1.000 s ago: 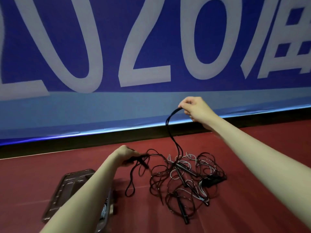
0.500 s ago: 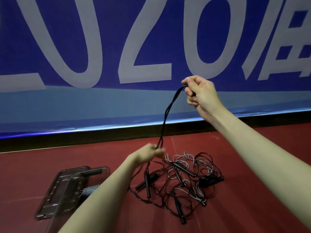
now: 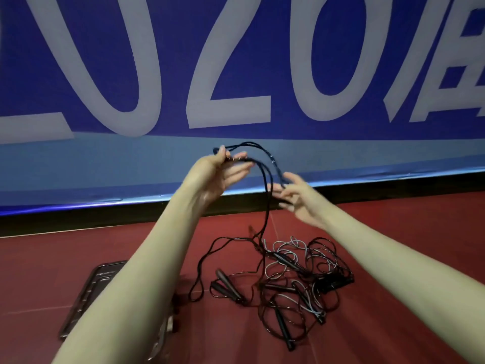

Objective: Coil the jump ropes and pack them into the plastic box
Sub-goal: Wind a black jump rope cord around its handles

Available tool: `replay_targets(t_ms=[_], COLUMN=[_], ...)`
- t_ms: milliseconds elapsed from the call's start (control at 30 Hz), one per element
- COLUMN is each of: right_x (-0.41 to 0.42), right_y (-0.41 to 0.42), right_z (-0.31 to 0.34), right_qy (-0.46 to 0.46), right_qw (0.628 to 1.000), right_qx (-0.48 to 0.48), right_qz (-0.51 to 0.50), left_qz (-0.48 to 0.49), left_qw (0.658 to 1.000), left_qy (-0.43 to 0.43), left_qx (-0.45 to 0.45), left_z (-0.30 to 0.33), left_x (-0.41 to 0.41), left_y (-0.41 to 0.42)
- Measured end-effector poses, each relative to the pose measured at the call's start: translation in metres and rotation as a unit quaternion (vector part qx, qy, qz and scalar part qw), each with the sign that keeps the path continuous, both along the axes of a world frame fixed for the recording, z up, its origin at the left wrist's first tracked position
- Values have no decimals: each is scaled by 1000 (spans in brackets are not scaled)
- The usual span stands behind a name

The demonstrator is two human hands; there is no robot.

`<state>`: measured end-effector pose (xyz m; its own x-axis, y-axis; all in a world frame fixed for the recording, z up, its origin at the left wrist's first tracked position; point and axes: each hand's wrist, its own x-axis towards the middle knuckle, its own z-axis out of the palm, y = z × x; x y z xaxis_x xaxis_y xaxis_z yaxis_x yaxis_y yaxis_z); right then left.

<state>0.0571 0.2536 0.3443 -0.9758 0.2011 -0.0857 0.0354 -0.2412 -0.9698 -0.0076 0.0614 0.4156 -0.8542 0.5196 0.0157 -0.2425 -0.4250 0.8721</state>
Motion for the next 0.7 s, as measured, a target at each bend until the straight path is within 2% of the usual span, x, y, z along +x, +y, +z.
replay_targets(t_ms=[100,200,267,400,467,567,633,700], right_x=[7,7,9,11,10,12,19,24], right_y=[-10,-17,-21,-22,-19,-16,-18,-20], right_z=[-8,-15,-17,-5,11,38,55,67], right_qy=[-20,-36,-41,-30,-8,45,61,61], right_qw=[984,942,925,954,940,899,882,877], right_qx=[63,205,278,286,340,429,458,467], right_qz=[167,263,257,85,3,-77,-95,-98], left_qz=[21,37,50,124,141,134,189,286], left_qw=[993,981,974,967,968,968,932,845], left_qy=[-35,-68,-89,-135,-171,-164,-50,136], left_qx=[112,180,201,179,115,-136,-305,-430], left_z=[28,38,38,16,-1,-19,-26,-25], left_x=[6,8,5,-6,-12,-15,-15,-14], left_y=[2,-2,-6,-22,-36,-49,-54,-55])
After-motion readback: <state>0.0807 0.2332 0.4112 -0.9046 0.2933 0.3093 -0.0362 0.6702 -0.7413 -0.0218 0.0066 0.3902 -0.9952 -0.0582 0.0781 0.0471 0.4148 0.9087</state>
